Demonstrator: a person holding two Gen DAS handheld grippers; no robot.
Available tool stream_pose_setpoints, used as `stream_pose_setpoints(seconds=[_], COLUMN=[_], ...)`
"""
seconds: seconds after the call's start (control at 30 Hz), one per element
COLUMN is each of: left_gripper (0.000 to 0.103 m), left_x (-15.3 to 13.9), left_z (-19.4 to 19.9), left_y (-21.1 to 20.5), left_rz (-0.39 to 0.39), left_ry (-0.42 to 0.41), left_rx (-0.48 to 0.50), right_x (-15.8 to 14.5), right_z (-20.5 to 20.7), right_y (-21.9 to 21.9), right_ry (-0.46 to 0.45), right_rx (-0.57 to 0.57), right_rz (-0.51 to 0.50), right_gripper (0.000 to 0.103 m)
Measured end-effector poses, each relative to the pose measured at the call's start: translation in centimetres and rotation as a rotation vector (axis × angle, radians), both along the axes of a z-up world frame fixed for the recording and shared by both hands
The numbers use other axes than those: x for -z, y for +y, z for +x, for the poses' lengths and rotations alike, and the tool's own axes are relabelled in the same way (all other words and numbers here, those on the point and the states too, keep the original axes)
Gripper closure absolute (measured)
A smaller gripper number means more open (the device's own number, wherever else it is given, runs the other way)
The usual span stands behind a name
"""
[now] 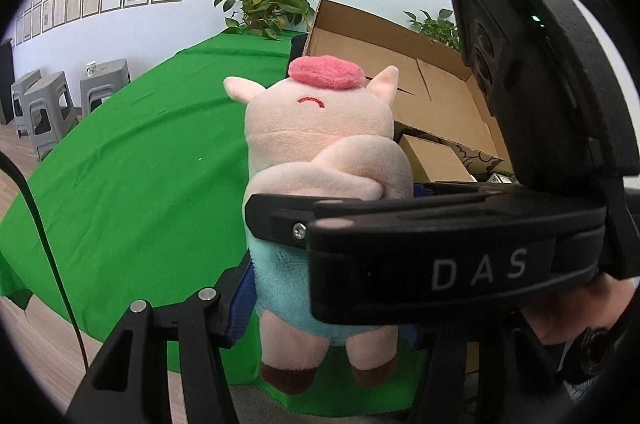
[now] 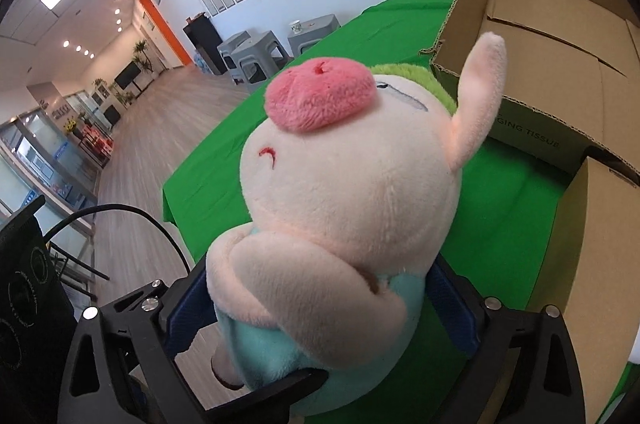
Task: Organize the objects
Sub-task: 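Close the left tool on the pig plush while the right tool grips it too, then carry the pig plush with both tools over the open cardboard tray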
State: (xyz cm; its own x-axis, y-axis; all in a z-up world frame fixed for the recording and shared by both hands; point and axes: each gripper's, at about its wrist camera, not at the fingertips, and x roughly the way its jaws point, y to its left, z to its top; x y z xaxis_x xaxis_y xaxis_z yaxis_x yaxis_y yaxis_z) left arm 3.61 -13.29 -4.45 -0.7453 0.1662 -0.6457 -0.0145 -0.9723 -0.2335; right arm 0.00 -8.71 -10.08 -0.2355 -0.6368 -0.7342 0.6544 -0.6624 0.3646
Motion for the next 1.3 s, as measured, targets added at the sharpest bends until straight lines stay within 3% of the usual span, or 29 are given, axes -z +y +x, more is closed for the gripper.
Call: stream_pose_setpoints(seconds=[0.2, 0.5, 0.77, 0.93, 1.1, 1.17, 1.3], left_gripper=[0.046, 0.046, 0.046, 0.046, 0.046, 0.047, 0.047], left_x=[-1.6, -5.6, -11.0, -13.6, -15.0, -15.0, -14.3], left_z=[0.0, -1.8, -4.8, -7.0, -10.8, -12.0, -13.5], left_y=[1.0, 3.2, 6.5, 7.3, 6.8, 6.6, 6.4], left_rz=[-0.046, -0.117, -0.165, -0.169, -0.183, -0.165, -0.118], left_ry=[0.034, 0.146, 0.306, 0.372, 0.363, 0.330, 0.249], left_rx=[0.005, 0.044, 0.159, 0.177, 0.160, 0.162, 0.155], right_x=[-1.4, -6.8, -14.4, -19.4, -22.8, -23.6, -22.6], right_z=[0.3, -0.6, -1.9, -2.7, -5.3, -7.0, -11.5], right_y=[1.4, 5.1, 11.8, 15.5, 17.0, 17.9, 17.8], right_ry=[0.037, 0.155, 0.320, 0.399, 0.413, 0.409, 0.357], right_rx=[0.012, 0.057, 0.169, 0.181, 0.152, 0.201, 0.215], right_rz=[-0.056, -0.137, -0.185, -0.185, -0.200, -0.185, -0.180], right_gripper=[0.021, 0.024, 0.027, 0.028, 0.028, 0.028, 0.029])
